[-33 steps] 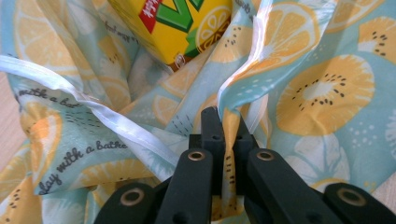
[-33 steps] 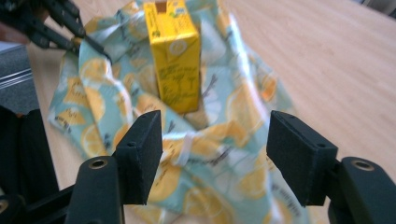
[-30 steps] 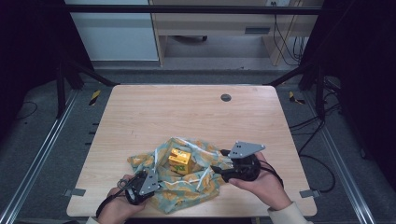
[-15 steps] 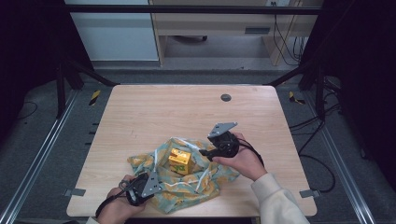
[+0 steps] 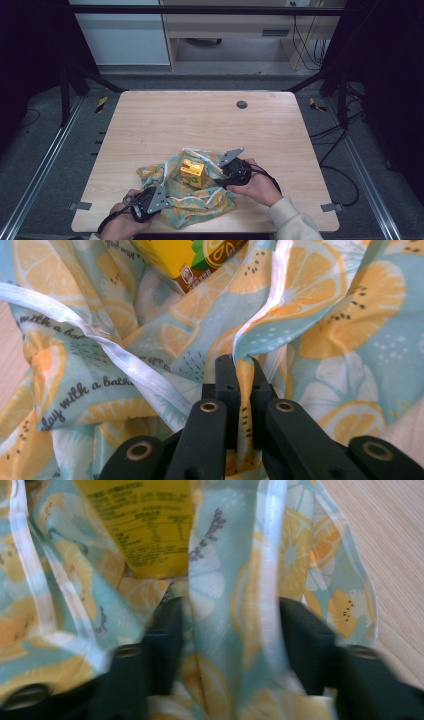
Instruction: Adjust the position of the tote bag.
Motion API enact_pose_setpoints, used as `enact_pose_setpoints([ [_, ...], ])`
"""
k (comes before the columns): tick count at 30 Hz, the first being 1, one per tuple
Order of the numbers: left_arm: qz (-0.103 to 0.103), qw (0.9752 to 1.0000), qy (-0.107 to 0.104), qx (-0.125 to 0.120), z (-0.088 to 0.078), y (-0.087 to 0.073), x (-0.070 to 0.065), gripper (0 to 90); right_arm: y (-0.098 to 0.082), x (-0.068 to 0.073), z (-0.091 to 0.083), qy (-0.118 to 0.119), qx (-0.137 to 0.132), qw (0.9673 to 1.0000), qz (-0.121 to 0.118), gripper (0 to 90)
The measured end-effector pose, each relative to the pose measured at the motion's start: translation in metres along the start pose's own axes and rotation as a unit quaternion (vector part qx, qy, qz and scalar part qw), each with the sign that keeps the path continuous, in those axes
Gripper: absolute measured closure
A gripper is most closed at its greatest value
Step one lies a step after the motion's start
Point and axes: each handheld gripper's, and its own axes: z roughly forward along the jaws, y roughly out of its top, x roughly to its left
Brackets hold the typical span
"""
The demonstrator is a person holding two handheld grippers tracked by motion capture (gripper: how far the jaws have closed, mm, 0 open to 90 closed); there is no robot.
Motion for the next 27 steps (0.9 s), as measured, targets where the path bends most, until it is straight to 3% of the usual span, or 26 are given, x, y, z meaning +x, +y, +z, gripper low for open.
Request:
enact_pose_setpoints([
  [3,-0.009,0.9999,-0.004,0.002,-0.001,-0.002,0.000,86.7,0.000,0.001,-0.006,0.000,-0.014,0.9999,0.000,78.1],
  [5,-0.021,0.9997,-0.008,-0.009,-0.003,-0.001,0.001,83.0,0.002,0.000,-0.011,0.001,-0.030,0.9995,0.004,84.4],
  [7,-0.042,0.9987,-0.005,-0.030,-0.006,0.001,0.003,71.5,0.002,0.000,-0.017,0.000,-0.043,0.9990,0.011,85.7],
  [8,-0.064,0.9966,-0.008,-0.051,-0.009,0.002,0.005,66.7,0.002,0.000,-0.018,0.002,-0.051,0.9987,0.011,85.7],
  [10,-0.087,0.9931,-0.013,-0.078,-0.012,0.003,0.006,56.5,0.001,0.000,-0.022,0.006,-0.067,0.9977,0.013,85.5],
  [12,-0.097,0.9905,-0.018,-0.096,-0.016,0.005,0.008,51.5,0.001,0.001,-0.025,0.008,-0.072,0.9973,0.013,85.1],
  [15,-0.097,0.9881,-0.032,-0.115,-0.022,0.009,0.008,46.2,0.000,0.000,-0.027,0.006,-0.079,0.9967,0.016,84.4],
  [20,-0.081,0.9863,-0.046,-0.136,-0.031,0.018,0.006,44.1,0.000,-0.001,-0.028,0.004,-0.083,0.9963,0.020,83.9],
  [22,-0.086,0.9844,-0.057,-0.143,-0.032,0.021,0.006,42.8,0.000,-0.001,-0.027,0.005,-0.083,0.9963,0.021,83.8],
  [25,-0.092,0.9835,-0.054,-0.146,-0.031,0.024,0.008,43.2,0.000,0.000,-0.025,0.003,-0.081,0.9966,0.020,83.5],
  [27,-0.109,0.9825,-0.047,-0.144,-0.026,0.025,0.013,44.5,0.000,0.000,-0.025,0.005,-0.081,0.9965,0.021,83.5],
])
